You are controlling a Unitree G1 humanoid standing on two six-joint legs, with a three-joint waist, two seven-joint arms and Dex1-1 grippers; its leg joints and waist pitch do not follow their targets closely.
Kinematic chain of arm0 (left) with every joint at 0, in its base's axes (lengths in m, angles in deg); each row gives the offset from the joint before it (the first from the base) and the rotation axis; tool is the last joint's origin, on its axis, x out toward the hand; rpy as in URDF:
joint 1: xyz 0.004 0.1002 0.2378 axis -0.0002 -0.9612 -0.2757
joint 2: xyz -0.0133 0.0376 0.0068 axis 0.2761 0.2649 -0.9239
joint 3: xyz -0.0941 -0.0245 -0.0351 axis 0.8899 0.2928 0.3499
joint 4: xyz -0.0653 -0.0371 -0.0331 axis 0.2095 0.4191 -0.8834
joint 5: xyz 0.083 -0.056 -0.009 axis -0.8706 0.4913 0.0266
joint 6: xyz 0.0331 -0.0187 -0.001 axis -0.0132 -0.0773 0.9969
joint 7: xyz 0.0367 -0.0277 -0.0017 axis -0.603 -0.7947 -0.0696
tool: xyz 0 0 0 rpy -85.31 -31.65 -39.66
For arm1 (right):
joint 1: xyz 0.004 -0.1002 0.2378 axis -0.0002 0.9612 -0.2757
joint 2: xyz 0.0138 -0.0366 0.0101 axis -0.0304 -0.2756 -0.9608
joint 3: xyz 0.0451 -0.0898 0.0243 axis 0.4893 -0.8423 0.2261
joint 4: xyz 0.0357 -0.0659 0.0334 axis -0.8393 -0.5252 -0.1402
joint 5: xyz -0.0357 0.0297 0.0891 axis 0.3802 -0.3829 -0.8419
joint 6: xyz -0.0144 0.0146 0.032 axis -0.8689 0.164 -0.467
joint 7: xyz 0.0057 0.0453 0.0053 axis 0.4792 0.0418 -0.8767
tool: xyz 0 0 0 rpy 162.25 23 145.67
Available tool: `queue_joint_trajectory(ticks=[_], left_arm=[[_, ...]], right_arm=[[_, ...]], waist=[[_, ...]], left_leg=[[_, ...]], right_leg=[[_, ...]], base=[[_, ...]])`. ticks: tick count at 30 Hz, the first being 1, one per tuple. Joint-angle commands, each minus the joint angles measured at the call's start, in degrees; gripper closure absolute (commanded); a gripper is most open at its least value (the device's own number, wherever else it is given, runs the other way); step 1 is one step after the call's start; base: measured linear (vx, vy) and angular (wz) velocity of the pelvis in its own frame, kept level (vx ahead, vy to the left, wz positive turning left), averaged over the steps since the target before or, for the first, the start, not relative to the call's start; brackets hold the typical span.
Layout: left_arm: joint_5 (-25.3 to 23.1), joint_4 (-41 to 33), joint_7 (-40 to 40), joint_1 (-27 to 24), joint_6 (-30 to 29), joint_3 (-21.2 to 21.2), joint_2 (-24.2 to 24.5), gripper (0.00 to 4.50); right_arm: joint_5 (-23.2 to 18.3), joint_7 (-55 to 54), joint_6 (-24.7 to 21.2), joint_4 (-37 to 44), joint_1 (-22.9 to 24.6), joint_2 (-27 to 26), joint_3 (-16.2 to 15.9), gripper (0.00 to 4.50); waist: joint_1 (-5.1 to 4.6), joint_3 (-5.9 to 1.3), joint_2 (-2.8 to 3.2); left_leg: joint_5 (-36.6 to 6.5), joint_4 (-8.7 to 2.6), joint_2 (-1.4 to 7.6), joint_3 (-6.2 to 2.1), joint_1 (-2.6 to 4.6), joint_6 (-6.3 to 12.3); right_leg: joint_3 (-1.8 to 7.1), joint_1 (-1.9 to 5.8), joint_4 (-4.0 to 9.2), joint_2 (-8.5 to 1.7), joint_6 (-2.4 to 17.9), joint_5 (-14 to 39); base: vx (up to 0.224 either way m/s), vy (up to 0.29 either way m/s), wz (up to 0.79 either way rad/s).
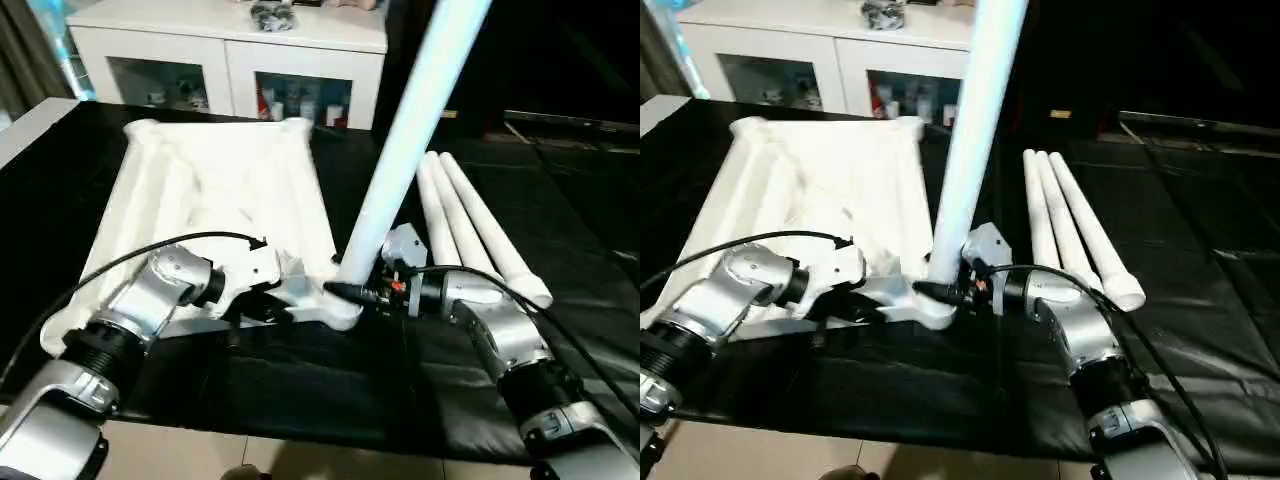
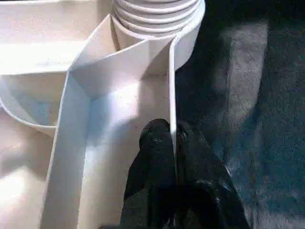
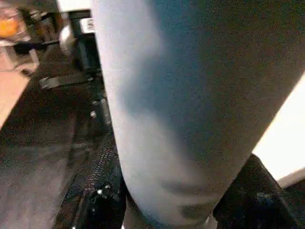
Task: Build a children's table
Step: Insert table leg to table base, then rotate leg to tighten
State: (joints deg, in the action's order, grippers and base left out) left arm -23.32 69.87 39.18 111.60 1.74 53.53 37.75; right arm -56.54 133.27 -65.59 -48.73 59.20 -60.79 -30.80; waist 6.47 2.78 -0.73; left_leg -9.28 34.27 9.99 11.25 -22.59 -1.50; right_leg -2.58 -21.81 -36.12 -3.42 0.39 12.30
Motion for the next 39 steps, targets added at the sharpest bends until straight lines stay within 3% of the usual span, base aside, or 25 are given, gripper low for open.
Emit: queue_joint_trajectory(ticks=[1,12,18,22,23,24,25,26,27,29,32,35,39], left_arm=[[-0.7,-0.6,0.2,3.6,1.6,0.6,0.5,4.50],[-1.5,4.0,0.4,5.6,0.2,1.5,-1.0,4.50],[0.1,3.7,-5.3,4.8,-5.4,5.4,-1.8,4.50],[1.5,-3.8,-11.9,0.6,-14.5,10.1,-1.4,4.50],[1.8,-6.2,-13.4,-0.5,-17.3,11.2,-1.5,4.50],[2.1,-8.8,-14.9,-1.8,-19.9,12.3,-1.8,4.50],[2.2,-14.1,-17.1,-4.0,-24.3,13.7,-2.6,4.50],[2.2,-17.5,-18.4,-5.4,-27.2,14.6,-3.4,4.50],[2.3,-24.6,-21.5,-7.9,-33.9,16.4,-6.1,4.50],[2.5,-28.5,-22.7,-9.1,-37.1,16.3,-8.2,4.50],[1.9,-31.5,-25.3,-9.4,-40.1,15.3,-11.5,4.50],[1.4,-29.7,-28.4,-8.1,-39.9,14.2,-14.3,4.50],[-0.4,-28.0,-31.2,-7.6,-40.0,13.8,-14.0,4.50]], right_arm=[[2.3,4.9,-3.0,-3.9,4.0,0.3,-6.4,2.57],[2.6,6.4,-3.6,-2.7,5.2,-0.3,-6.5,2.57],[4.8,-5.6,-3.0,-8.3,2.6,-3.9,-2.9,2.57],[6.1,-16.9,-4.4,-15.0,-1.6,-7.8,-0.2,2.57],[6.3,-19.6,-4.8,-16.6,-2.6,-8.8,0.3,2.57],[6.4,-22.0,-5.2,-18.0,-3.5,-9.8,0.9,2.57],[6.6,-26.7,-5.8,-20.4,-5.1,-11.2,1.8,2.57],[6.8,-29.9,-6.0,-22.2,-6.2,-12.1,2.4,2.57],[6.6,-34.6,-6.7,-25.1,-8.0,-13.6,3.5,2.57],[6.4,-37.3,-7.0,-26.8,-8.9,-14.3,4.2,2.57],[6.7,-40.2,-7.2,-29.0,-10.3,-15.2,4.8,2.57],[6.5,-42.0,-7.5,-30.6,-11.4,-16.2,5.6,2.57],[7.3,-41.5,-6.8,-31.8,-12.0,-17.1,5.1,2.57]], waist=[[-0.17,-3.54,0.66],[-0.15,-3.26,0.68],[-0.86,-2.76,0.58],[-2.13,-2.62,0.35],[-2.88,-2.73,0.37],[-3.05,-2.66,0.53],[-3.39,-2.76,0.02],[-4.05,-2.45,0.18],[-4.49,-2.60,0.00],[-4.80,-2.63,0.14],[-4.75,-2.71,-0.39],[-4.33,-2.47,-0.42],[-4.56,-2.54,-0.28]], left_leg=[[-15.1,-4.55,3.92,-1.78,2.21,-0.98],[-20.0,-4.98,4.04,-2.03,2.62,-2.87],[-25.7,-5.27,3.97,-2.59,3.13,-4.90],[-27.8,-5.58,3.95,-3.31,2.62,-5.76],[-26.7,-6.07,3.88,-3.63,1.74,-6.17],[-27.4,-6.02,3.80,-3.54,2.03,-6.05],[-27.8,-5.92,3.93,-3.45,2.24,-6.14],[-27.7,-5.99,3.77,-3.54,2.05,-6.09],[-28.0,-5.70,3.72,-3.44,2.14,-6.12],[-26.6,-5.55,3.55,-3.41,1.93,-5.36],[-25.6,-5.33,3.36,-3.03,2.01,-4.29],[-26.4,-5.02,3.23,-2.87,2.56,-3.69],[-27.9,-5.31,3.24,-3.05,2.42,-4.19]], right_leg=[[2.71,1.23,4.20,-5.42,13.5,7.0],[2.83,1.00,4.75,-5.67,13.1,12.7],[3.02,0.50,5.64,-6.18,11.8,22.9],[2.70,0.60,5.80,-6.41,10.2,28.0],[2.36,0.99,5.29,-6.16,9.9,26.9],[2.40,0.55,5.59,-5.96,9.8,27.0],[2.46,0.36,5.53,-5.96,10.1,26.3],[2.46,0.32,5.51,-5.83,10.8,25.6],[2.51,0.28,5.57,-5.95,10.8,26.1],[2.48,0.36,5.86,-5.73,10.1,25.7],[2.62,0.13,6.10,-5.33,9.7,23.5],[2.74,-0.44,6.68,-5.32,8.9,25.5],[2.58,-0.51,6.45,-4.99,8.4,24.6]], base=[[0.000,0.000,0.00],[0.000,0.000,0.00],[0.000,0.000,0.00],[-0.009,0.004,-0.06],[-0.035,0.016,-0.22],[-0.029,0.015,-0.21],[0.000,0.000,0.00],[0.000,0.000,0.00],[0.000,0.000,0.00],[0.000,0.000,0.00],[0.000,0.000,0.00],[0.000,0.000,0.00],[0.000,0.000,0.00]])
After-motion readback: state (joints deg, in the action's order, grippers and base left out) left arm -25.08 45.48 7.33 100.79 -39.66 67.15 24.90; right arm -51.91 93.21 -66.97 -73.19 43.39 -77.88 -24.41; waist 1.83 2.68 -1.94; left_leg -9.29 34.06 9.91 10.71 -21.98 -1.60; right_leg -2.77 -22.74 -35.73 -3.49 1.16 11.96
